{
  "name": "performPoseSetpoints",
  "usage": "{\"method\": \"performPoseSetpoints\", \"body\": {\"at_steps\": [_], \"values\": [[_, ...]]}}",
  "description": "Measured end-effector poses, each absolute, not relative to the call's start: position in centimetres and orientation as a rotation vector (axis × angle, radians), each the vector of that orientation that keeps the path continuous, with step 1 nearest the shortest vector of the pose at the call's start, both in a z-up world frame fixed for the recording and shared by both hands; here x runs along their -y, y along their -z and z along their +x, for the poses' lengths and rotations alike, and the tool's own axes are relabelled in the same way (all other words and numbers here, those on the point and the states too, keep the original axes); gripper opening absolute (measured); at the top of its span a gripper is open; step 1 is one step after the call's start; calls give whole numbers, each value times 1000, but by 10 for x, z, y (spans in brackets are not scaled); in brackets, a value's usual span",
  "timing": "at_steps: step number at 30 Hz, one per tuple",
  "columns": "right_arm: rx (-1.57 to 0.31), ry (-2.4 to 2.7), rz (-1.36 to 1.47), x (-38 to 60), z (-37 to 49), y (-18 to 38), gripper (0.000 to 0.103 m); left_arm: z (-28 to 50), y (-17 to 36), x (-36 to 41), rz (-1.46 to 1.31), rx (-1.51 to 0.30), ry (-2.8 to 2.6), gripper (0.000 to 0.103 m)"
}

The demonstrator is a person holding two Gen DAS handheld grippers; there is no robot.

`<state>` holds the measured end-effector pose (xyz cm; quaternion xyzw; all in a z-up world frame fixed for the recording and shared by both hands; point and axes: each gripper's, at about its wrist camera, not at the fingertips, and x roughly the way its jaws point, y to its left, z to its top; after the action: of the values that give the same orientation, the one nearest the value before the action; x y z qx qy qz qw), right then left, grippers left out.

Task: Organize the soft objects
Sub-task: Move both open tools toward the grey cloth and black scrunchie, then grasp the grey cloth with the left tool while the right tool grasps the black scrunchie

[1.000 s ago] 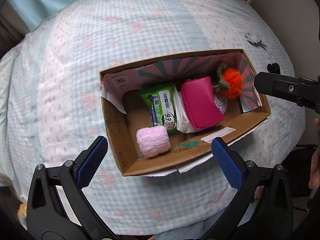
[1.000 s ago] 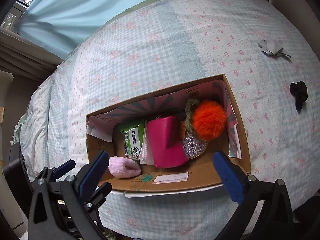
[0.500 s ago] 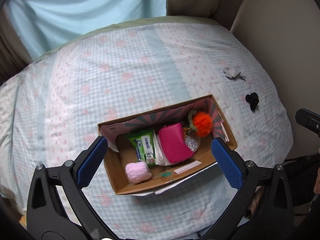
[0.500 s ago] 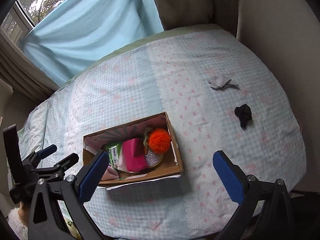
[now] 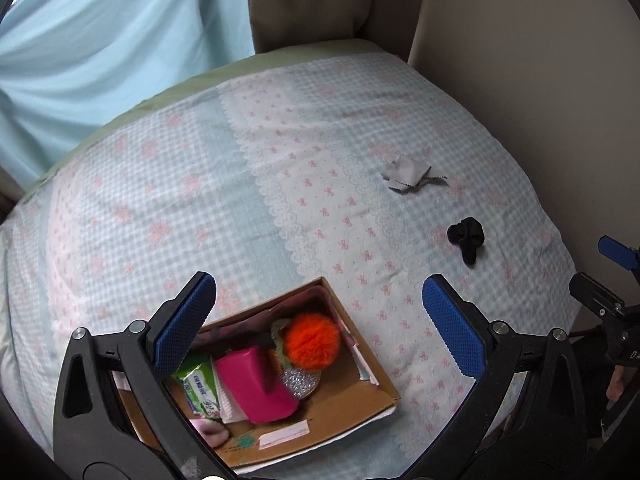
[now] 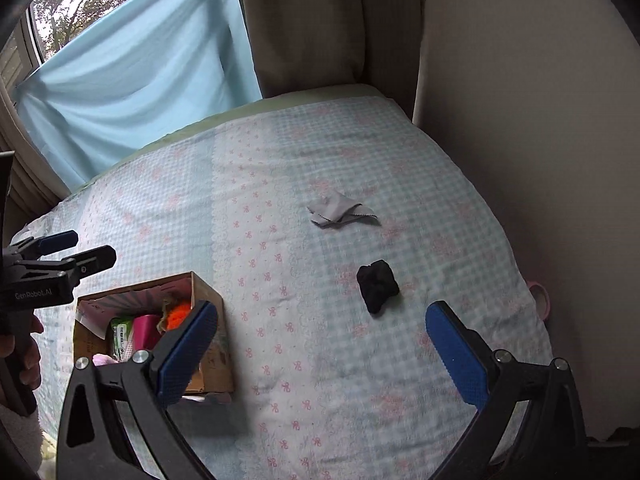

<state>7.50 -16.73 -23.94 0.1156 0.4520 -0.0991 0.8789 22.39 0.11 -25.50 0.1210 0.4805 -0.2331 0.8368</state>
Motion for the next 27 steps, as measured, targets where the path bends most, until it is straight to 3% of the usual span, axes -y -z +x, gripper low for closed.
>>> {"method": "performPoseSetpoints", "body": {"at_steps": [12, 24, 27], "values": [[-986, 224, 237, 243, 98, 323, 103, 295, 319, 153, 492, -1015, 667, 103], [-998, 163, 161, 267, 151, 419, 103, 346, 434, 272, 820, -959, 1035, 103], [-1008, 145, 151, 271, 159, 442, 93, 348, 455, 281, 887, -938, 1080, 102]]}}
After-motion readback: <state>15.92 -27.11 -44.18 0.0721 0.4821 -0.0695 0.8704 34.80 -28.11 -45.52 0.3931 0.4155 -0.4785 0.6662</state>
